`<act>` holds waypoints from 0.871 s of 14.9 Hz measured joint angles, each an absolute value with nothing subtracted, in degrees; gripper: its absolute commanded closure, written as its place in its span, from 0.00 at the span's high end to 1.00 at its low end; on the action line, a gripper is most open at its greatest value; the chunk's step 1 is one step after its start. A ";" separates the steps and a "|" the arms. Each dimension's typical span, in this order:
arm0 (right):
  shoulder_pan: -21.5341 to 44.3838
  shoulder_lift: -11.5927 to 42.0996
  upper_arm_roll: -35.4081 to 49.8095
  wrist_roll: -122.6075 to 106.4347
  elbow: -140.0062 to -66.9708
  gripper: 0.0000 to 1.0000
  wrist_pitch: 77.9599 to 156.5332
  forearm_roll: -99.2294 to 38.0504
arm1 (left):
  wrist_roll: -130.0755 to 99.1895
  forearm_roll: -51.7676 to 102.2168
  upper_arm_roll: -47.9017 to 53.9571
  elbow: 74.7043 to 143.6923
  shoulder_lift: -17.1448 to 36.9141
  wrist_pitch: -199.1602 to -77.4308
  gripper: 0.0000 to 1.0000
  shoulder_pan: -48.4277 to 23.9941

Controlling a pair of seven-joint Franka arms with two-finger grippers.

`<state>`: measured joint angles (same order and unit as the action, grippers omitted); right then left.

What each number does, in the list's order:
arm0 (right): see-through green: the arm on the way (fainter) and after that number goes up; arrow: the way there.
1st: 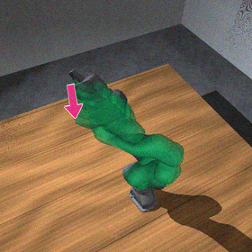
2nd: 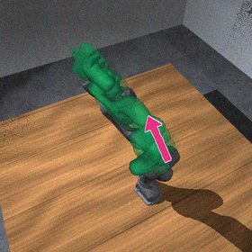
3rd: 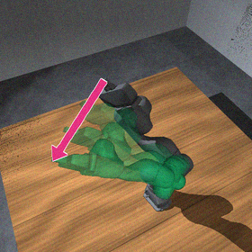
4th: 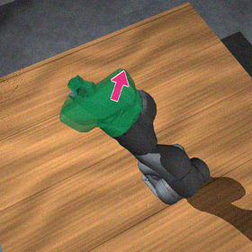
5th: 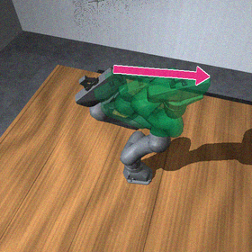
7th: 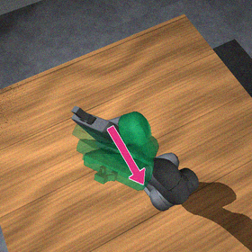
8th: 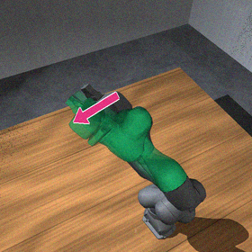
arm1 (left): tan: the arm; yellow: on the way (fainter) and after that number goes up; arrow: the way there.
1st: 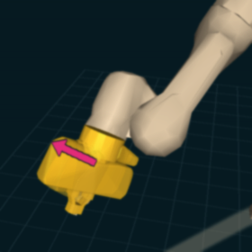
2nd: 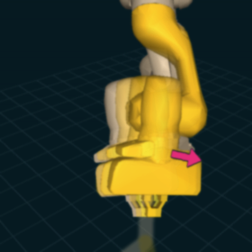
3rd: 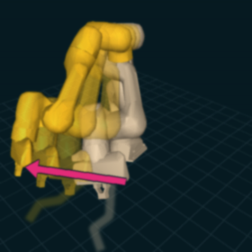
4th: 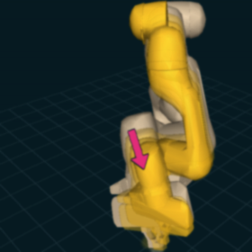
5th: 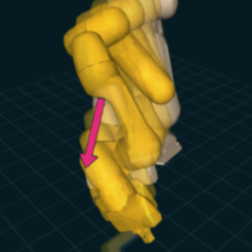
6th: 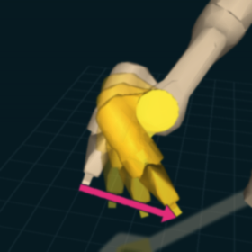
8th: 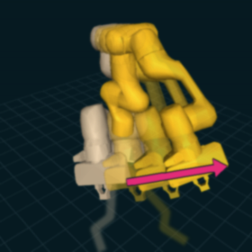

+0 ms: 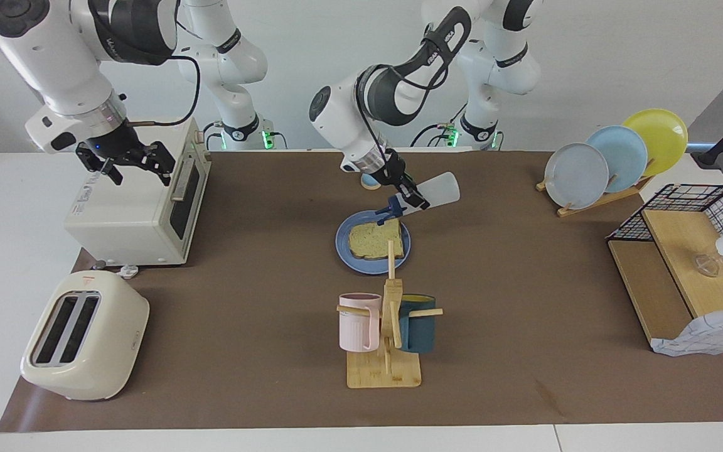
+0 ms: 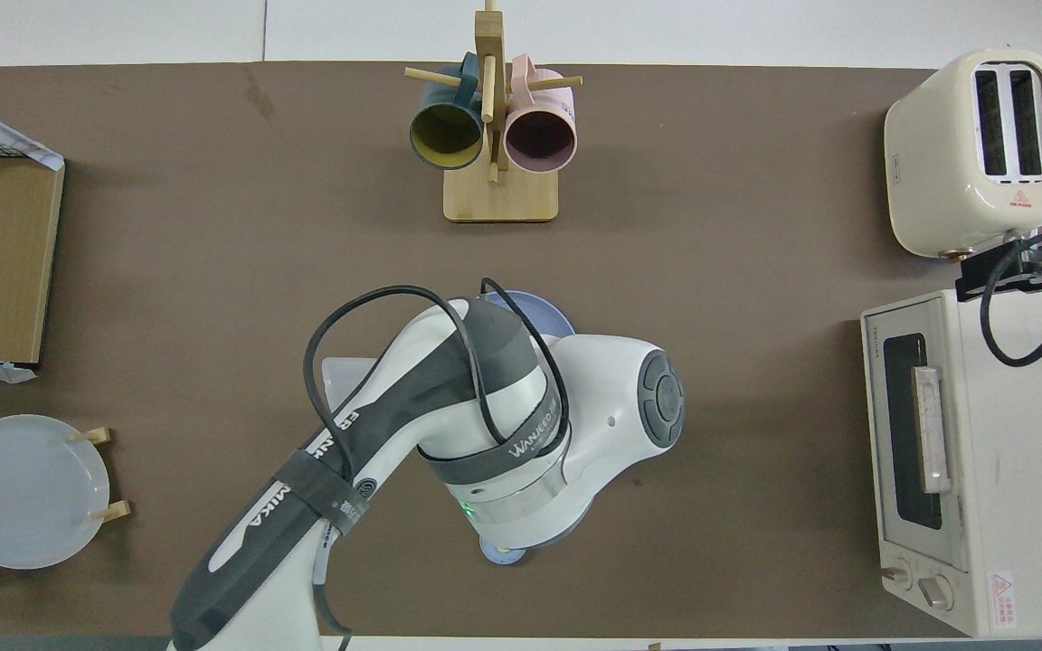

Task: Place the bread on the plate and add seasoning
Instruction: 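Tilt the bottle and shake seasoning onto the toast with the left gripper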

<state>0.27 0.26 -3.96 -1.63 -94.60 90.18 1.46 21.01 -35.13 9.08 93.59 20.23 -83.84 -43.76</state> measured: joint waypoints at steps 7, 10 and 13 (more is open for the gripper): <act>0.81 1.39 -4.03 -1.63 -93.23 1.00 88.02 1.46 | 20.35 -39.51 9.05 93.55 23.09 -81.07 0.14 -45.79; 0.82 1.10 -4.05 -1.63 -92.39 1.00 87.61 1.46 | 20.35 -41.70 9.05 94.29 23.33 -80.61 0.13 -45.80; 0.82 1.08 -4.04 -1.63 -92.27 1.00 87.58 1.46 | 20.36 -42.38 9.05 94.45 23.55 -80.62 0.13 -45.92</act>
